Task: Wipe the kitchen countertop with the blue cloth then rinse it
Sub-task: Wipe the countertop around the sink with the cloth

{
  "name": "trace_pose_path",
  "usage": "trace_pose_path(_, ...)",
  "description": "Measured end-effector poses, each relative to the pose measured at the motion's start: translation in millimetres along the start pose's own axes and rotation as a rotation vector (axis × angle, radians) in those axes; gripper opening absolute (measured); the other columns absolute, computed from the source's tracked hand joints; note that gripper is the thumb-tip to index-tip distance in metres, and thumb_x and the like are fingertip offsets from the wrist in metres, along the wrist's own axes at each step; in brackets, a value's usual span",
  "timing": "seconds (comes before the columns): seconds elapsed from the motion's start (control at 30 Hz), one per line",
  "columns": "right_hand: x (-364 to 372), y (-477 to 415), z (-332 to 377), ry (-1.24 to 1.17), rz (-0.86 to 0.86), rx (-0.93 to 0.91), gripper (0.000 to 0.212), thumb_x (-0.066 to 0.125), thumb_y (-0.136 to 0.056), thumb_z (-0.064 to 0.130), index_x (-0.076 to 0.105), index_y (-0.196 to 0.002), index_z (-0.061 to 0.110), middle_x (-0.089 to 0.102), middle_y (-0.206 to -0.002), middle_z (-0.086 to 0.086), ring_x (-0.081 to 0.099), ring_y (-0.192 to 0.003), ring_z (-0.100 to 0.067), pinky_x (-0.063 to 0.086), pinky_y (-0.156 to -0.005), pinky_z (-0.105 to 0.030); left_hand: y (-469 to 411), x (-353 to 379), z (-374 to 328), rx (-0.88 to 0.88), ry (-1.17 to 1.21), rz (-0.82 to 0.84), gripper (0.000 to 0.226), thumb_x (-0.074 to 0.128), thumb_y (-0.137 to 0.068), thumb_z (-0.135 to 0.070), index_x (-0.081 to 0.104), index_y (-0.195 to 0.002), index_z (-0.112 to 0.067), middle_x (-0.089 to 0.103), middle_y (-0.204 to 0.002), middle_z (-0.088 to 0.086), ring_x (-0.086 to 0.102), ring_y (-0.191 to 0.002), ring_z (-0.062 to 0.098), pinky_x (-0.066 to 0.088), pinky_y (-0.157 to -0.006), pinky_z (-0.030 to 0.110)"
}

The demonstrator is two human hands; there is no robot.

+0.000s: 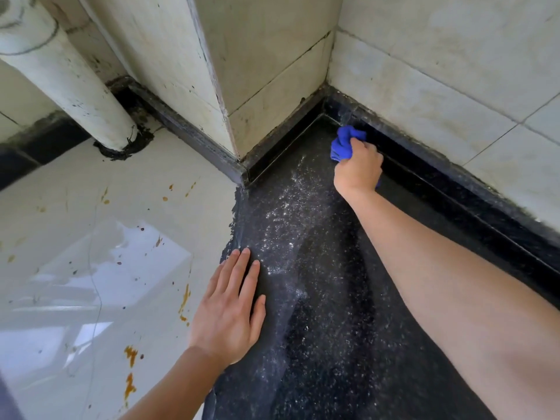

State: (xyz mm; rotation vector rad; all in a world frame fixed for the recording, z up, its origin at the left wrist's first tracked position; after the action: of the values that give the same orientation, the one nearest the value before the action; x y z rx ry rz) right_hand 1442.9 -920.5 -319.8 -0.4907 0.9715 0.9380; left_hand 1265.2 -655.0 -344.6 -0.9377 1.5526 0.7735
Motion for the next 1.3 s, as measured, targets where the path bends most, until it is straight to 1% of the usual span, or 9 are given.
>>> trace_pose_path(0.17, -19, 13, -2, -0.512, 0.463, -0.067, 0.043, 0.048, -0.079, -0.003, 0.074, -0.096, 0.026, 0.061, -0.079, -0.002, 0.057, -0.069, -0.015, 0.044, -0.059, -0.023, 1, -1, 1, 0.002, 0.008, 0.002, 0.055, 0.036, -0.097, -0.037, 0.049, -0.138, -0.003, 0.039, -0.15, 0.017, 0.033, -0.141, 0.034, 0.026, -0.113, 0.046)
trace_pose_path(0.3, -48, -3, -60, -0.219, -0.021, -0.004, 0.043, 0.044, -0.082, 0.001, 0.067, -0.115, 0.015, 0.066, -0.11, -0.008, 0.059, -0.107, -0.027, 0.046, -0.089, -0.03, 1, -1, 1, -0.006, -0.009, 0.021, 0.056, 0.036, -0.097, -0.038, 0.048, -0.139, -0.004, 0.039, -0.15, 0.017, 0.033, -0.141, 0.034, 0.026, -0.112, 0.046)
trace_pose_path(0.4, -20, 20, -61, 0.028, -0.062, -0.143, 0.045, 0.04, -0.084, 0.008, 0.059, -0.125, 0.01, 0.058, -0.127, -0.012, 0.051, -0.111, -0.038, 0.043, -0.092, -0.043, 1, -1, 0, -0.002, -0.011, 0.026, 0.056, 0.037, -0.096, -0.037, 0.048, -0.14, -0.004, 0.039, -0.151, 0.017, 0.033, -0.141, 0.034, 0.024, -0.113, 0.045)
trace_pose_path(0.57, -2, 138, -29, -0.162, 0.314, -0.562, 0.047, 0.039, -0.08, 0.013, 0.067, -0.118, 0.012, 0.064, -0.12, -0.001, 0.054, -0.107, -0.02, 0.042, -0.097, -0.028, 1, -1, 0, 0.0, 0.009, 0.021, 0.055, 0.037, -0.095, -0.036, 0.05, -0.137, -0.003, 0.039, -0.15, 0.018, 0.034, -0.14, 0.035, 0.026, -0.113, 0.046)
trace_pose_path(0.67, -19, 143, -23, -0.482, 0.687, -0.271, 0.041, 0.043, -0.079, -0.002, 0.075, -0.097, 0.016, 0.073, -0.096, -0.006, 0.065, -0.089, -0.015, 0.052, -0.081, -0.03, 0, -2, 1, -0.001, 0.011, 0.027, 0.056, 0.037, -0.095, -0.037, 0.051, -0.137, -0.003, 0.04, -0.149, 0.018, 0.036, -0.139, 0.035, 0.026, -0.112, 0.046)
trace_pose_path(0.87, -20, 1, -22, -0.065, -0.056, 0.025, 0.039, 0.045, -0.088, 0.01, 0.057, -0.124, 0.008, 0.056, -0.128, -0.02, 0.051, -0.115, -0.038, 0.04, -0.093, -0.041, 1, -3, 1, -0.001, -0.005, 0.028, 0.056, 0.038, -0.096, -0.038, 0.049, -0.139, -0.004, 0.038, -0.151, 0.017, 0.033, -0.141, 0.034, 0.024, -0.114, 0.045)
trace_pose_path(0.97, 19, 38, 7, 0.084, -0.071, -0.215, 0.047, 0.049, -0.087, 0.01, 0.05, -0.134, 0.008, 0.047, -0.14, -0.014, 0.044, -0.12, -0.038, 0.04, -0.092, -0.048, 1, -2, 1, -0.002, -0.001, 0.03, 0.056, 0.038, -0.096, -0.038, 0.049, -0.139, -0.004, 0.038, -0.151, 0.017, 0.033, -0.141, 0.034, 0.024, -0.113, 0.045)
trace_pose_path(1.13, 19, 64, 41, -0.221, 0.454, -0.456, 0.037, 0.049, -0.08, 0.006, 0.073, -0.106, 0.018, 0.07, -0.107, -0.001, 0.063, -0.099, -0.023, 0.05, -0.089, -0.032, 1, -2, 1, 0.004, 0.016, 0.017, 0.055, 0.04, -0.095, -0.037, 0.052, -0.136, -0.004, 0.04, -0.15, 0.017, 0.037, -0.14, 0.033, 0.026, -0.113, 0.045)
trace_pose_path(1.3, -11, -45, 56, 0.321, 0.052, -0.713, 0.042, 0.048, -0.077, 0.016, 0.067, -0.113, 0.013, 0.062, -0.123, -0.008, 0.048, -0.115, -0.034, 0.036, -0.092, -0.041, 1, 0, 3, -0.005, 0.011, 0.019, 0.055, 0.04, -0.096, -0.039, 0.05, -0.139, -0.006, 0.039, -0.151, 0.016, 0.033, -0.142, 0.032, 0.025, -0.114, 0.045)
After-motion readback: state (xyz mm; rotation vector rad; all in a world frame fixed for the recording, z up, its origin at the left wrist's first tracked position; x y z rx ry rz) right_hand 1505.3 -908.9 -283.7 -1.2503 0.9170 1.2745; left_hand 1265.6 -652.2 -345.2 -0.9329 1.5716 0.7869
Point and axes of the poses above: each hand's wrist, its own y-axis away from the middle knuckle, its own x-axis out of the palm, z = x × y, the point moved 4 cm from there along -y, towards the middle knuckle
